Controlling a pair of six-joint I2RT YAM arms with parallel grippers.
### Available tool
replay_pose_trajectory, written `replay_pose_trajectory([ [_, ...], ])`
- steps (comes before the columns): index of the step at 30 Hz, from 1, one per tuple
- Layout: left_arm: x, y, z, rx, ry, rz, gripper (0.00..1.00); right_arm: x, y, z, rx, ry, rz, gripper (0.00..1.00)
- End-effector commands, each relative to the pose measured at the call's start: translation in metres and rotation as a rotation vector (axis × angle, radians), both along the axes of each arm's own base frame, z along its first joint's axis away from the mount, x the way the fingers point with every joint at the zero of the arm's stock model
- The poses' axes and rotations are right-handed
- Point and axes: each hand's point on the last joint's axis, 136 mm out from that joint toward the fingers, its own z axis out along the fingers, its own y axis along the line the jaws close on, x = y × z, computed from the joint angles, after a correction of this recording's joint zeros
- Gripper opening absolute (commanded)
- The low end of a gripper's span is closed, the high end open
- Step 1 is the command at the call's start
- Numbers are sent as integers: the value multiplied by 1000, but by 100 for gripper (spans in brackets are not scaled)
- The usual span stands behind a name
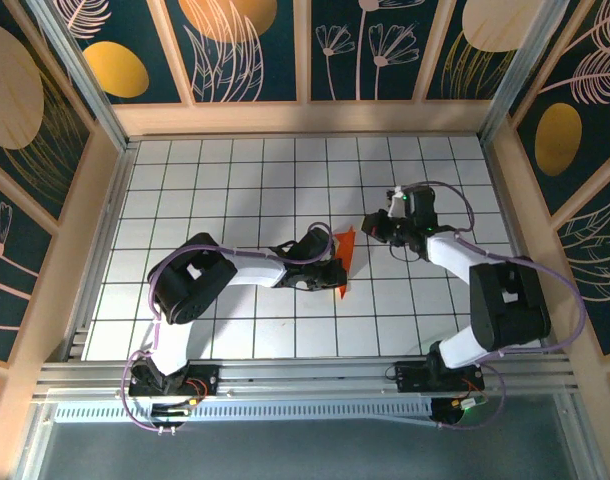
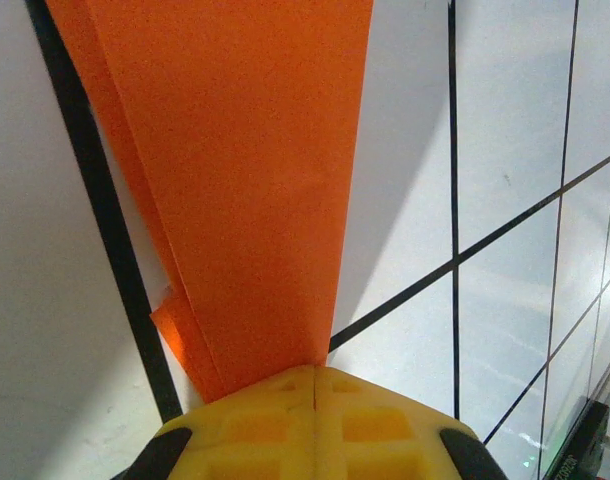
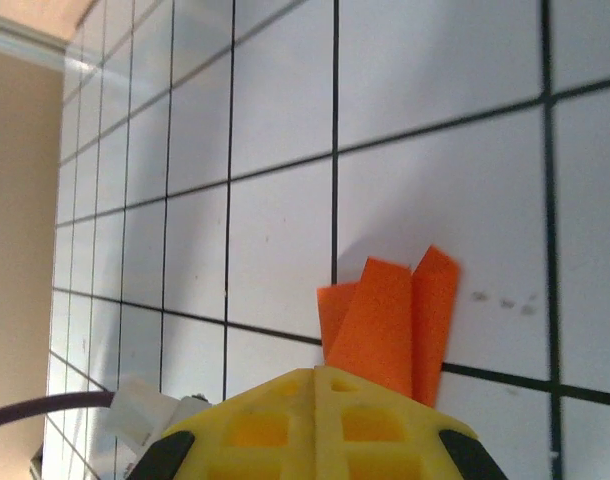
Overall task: Fold a paper plane with a square sheet of paper (fold left side to right side)
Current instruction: Fold the wing for the fifth time at the center of the table.
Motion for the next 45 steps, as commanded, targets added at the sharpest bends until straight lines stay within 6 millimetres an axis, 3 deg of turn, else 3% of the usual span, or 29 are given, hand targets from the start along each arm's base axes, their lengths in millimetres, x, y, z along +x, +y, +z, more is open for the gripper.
replay_pose_trajectory([
  [1,-16,42,-51,227,65,13,0,-2,-15,5,-53,-32,-18,0],
  [6,-17,44,-53,240,61,5,0,-8,-21,12,-50,-59,-9,0],
  [10,-17,45,-55,250,62,-4,0,-22,-14,1,-20,-24,43,0],
  [20,-19,50,-57,279,63,-9,0,-51,32,-27,81,42,174,0],
  [29,-19,52,-56,284,59,-10,0,-40,51,-46,70,67,191,0],
  [45,-21,54,-58,298,64,-13,0,-17,46,-74,-25,84,162,0],
])
